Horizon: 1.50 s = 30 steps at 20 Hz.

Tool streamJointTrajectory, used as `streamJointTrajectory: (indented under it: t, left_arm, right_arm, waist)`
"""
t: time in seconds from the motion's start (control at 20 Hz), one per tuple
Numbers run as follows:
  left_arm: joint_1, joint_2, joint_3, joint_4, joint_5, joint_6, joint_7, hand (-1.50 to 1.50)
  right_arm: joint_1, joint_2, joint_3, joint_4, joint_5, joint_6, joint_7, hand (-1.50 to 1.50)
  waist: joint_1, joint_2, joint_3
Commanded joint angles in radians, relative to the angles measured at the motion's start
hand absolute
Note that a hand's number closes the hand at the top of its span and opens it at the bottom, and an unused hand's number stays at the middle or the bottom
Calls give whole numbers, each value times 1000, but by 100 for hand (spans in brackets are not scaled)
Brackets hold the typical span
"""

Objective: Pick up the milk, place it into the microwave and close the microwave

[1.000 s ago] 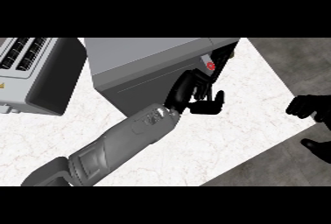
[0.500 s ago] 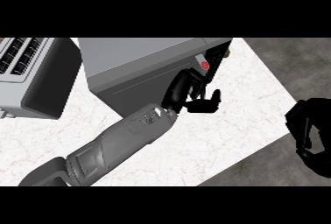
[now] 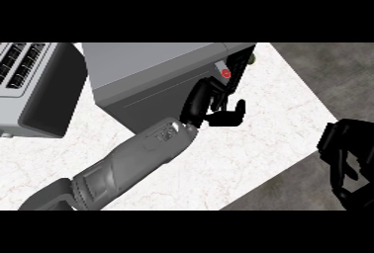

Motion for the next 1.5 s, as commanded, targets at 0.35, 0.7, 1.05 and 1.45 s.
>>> streamJointTrajectory:
  t: [0.35, 0.7, 1.05, 1.45]
  left_arm:
    - [-59, -69, 119, 37, 64, 150, -31, 150]
    - [62, -72, 255, -34, 293, -7, 41, 150]
    - [97, -73, 289, 13, 395, -143, 15, 150]
    - [139, -53, 253, 71, 450, -300, -25, 150]
  right_arm:
    - [25, 5, 22, -69, -27, 26, -10, 150]
    - [99, -7, 155, -124, -24, 65, 73, 150]
    - [173, 32, 198, -196, -20, 5, 90, 150]
    - [249, 77, 245, -295, 26, -74, 107, 150]
  waist:
    - [6, -5, -5]
    - [58, 33, -17]
    - [92, 22, -14]
    - [145, 12, -15]
